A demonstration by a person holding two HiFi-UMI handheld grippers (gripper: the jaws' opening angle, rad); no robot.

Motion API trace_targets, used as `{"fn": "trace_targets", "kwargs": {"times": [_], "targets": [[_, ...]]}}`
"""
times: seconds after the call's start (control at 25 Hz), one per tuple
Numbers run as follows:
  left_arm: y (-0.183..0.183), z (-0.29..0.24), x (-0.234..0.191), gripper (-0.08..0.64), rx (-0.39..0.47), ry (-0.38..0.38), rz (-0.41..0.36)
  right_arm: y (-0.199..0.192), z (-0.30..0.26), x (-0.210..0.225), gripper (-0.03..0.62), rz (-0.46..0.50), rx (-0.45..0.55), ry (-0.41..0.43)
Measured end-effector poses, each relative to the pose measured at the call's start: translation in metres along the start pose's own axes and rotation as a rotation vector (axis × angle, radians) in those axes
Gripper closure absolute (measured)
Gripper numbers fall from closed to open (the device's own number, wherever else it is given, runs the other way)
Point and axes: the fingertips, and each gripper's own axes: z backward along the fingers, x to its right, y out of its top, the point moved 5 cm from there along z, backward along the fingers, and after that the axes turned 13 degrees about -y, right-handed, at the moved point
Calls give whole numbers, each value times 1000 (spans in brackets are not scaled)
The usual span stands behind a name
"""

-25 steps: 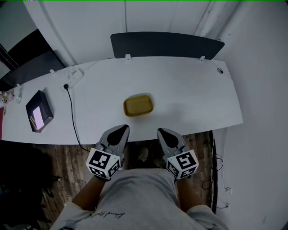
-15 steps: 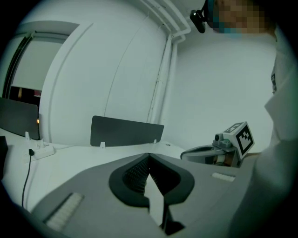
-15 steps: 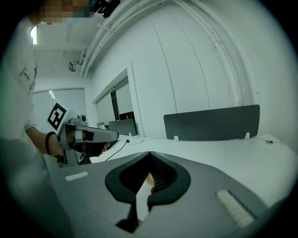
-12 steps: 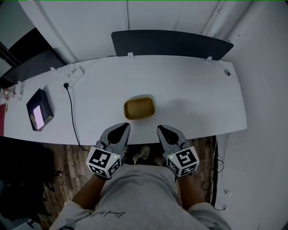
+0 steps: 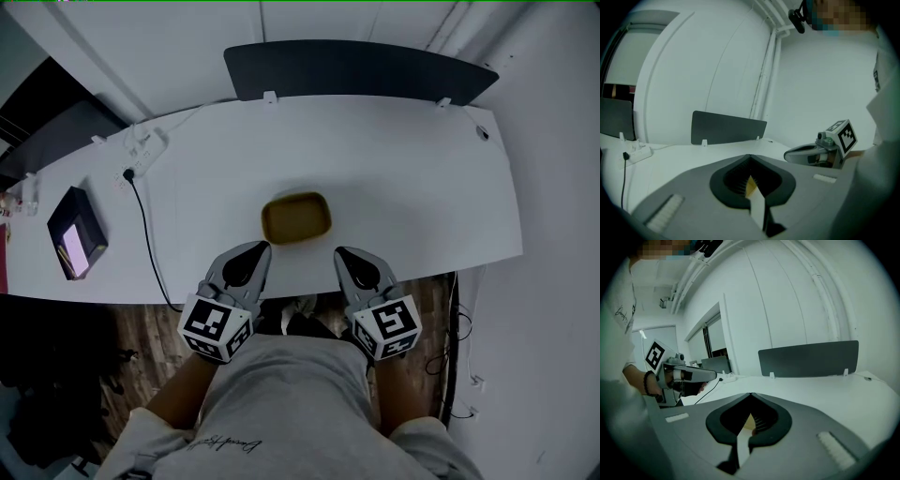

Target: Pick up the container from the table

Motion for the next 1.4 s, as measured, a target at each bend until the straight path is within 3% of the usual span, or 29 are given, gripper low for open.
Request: {"fn": "trace_targets", "kwargs": {"times": [0.76, 1.4], "targets": [[-19, -20, -73, 565, -68, 15, 10, -26, -66, 23, 577, -27, -116, -100], [-44, -40, -95, 565, -110, 8, 51, -64, -105, 40, 577, -28, -225, -143]]}}
